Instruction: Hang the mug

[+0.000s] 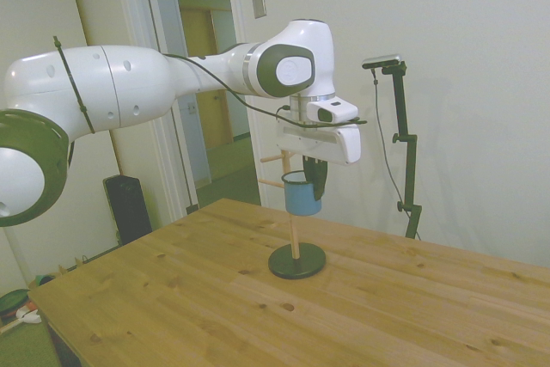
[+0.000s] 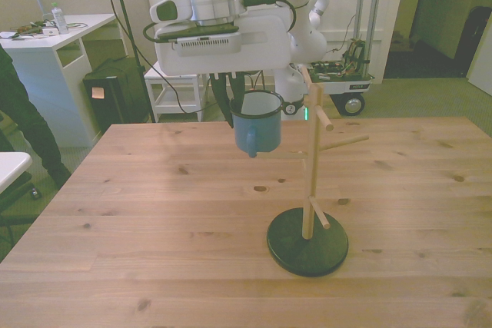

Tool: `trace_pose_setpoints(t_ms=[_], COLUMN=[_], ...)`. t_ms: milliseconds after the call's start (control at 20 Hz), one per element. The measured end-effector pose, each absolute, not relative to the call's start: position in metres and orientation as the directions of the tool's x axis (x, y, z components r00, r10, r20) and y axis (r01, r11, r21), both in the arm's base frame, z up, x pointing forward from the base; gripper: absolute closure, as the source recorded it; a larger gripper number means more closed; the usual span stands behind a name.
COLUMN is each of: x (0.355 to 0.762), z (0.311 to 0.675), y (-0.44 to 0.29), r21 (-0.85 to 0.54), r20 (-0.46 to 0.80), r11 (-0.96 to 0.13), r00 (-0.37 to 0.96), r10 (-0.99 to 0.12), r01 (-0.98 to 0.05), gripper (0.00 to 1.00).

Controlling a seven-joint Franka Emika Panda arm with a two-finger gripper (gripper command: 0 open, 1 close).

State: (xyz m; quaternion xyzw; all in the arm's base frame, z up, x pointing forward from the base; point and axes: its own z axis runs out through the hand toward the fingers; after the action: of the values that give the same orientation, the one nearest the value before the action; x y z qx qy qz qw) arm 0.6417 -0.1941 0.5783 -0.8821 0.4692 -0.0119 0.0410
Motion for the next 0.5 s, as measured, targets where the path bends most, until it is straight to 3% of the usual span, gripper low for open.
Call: trace_pose_setpoints(t_ms=[500], x=[0.6492], z=[0.5791], y=[-0.1934], r21=[-0.075], r20=[-0.017], r11=[-0.561], r00=[0.564], r10=[-0.826], r01=[-0.824], gripper=[1.0])
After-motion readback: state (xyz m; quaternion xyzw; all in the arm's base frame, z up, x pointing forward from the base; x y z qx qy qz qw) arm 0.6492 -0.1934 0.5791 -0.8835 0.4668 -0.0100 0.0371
